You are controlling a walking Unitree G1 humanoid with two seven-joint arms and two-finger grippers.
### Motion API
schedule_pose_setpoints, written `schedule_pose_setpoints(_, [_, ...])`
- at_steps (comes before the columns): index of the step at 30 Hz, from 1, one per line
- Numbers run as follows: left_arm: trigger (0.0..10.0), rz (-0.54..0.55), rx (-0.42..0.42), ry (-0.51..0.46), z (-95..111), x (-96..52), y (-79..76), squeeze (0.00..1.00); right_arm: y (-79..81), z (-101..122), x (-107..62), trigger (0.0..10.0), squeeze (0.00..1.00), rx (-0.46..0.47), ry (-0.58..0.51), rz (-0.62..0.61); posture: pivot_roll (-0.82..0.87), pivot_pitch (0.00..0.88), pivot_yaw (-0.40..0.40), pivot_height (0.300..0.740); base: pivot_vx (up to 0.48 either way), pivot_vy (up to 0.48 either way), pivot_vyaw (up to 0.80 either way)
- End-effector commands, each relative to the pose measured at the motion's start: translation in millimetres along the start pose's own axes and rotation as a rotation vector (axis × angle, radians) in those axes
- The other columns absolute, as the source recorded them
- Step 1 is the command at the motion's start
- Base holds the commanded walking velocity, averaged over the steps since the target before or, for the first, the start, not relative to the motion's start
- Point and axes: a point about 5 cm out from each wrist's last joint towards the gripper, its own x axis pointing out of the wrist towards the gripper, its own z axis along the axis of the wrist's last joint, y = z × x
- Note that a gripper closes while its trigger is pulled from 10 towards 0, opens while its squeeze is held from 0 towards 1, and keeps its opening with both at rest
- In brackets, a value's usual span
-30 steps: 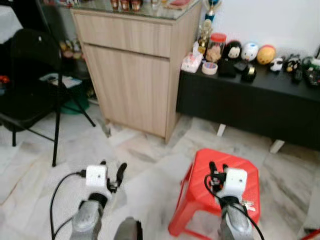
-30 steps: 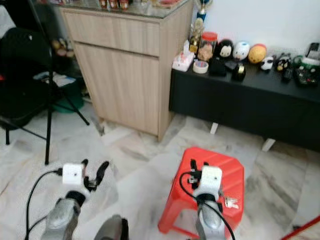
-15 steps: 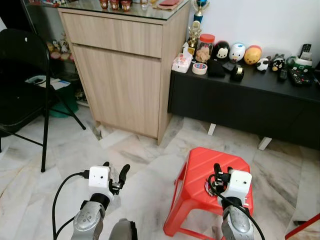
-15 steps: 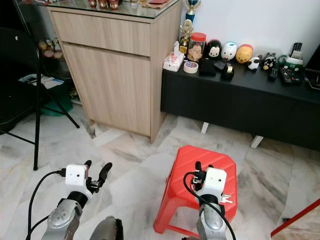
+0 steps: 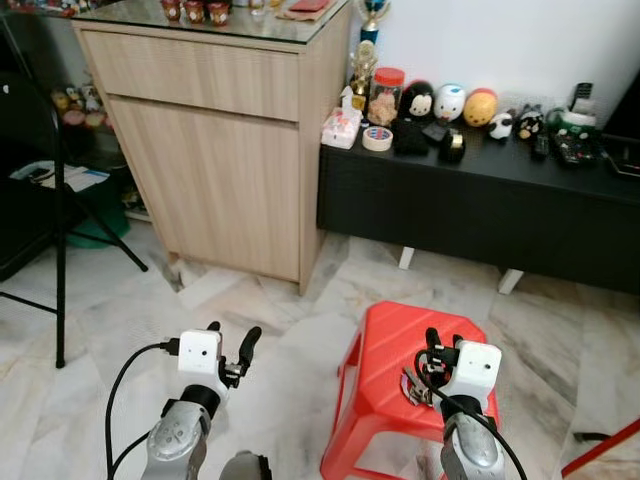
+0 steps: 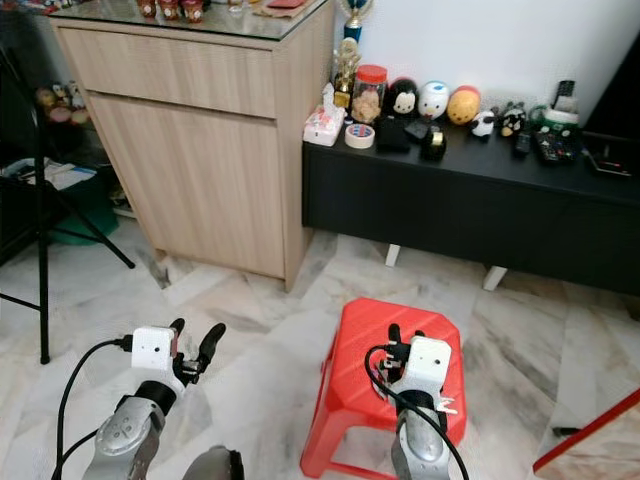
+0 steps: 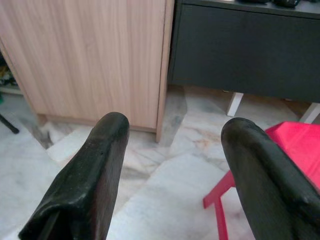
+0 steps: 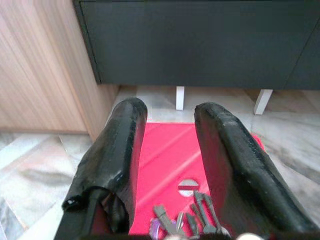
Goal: Hang keys on a hook
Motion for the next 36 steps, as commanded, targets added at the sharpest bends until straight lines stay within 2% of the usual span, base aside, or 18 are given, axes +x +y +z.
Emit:
schedule_pose_setpoints(1, [10.0, -0.007, -0.015, 0.002, -0.5, 0.5, -3.4, 0.0, -4.5, -0.6, -0.9, 10.0, 0.0, -0.002, -0.001, -0.014, -0.01, 0.0, -0.045, 0.648, 0.259, 0.0, 0.0])
schedule_pose_setpoints(36, [10.0, -0.002, -0.012, 0.0, -0.3, -0.3, -2.3, 0.0, -1.2, -4.3, -2.6, 10.0, 0.0, 0.001, 0.019, -0.001, 0.0, 0.019, -0.047, 0.648, 0.253, 0.0, 0.0])
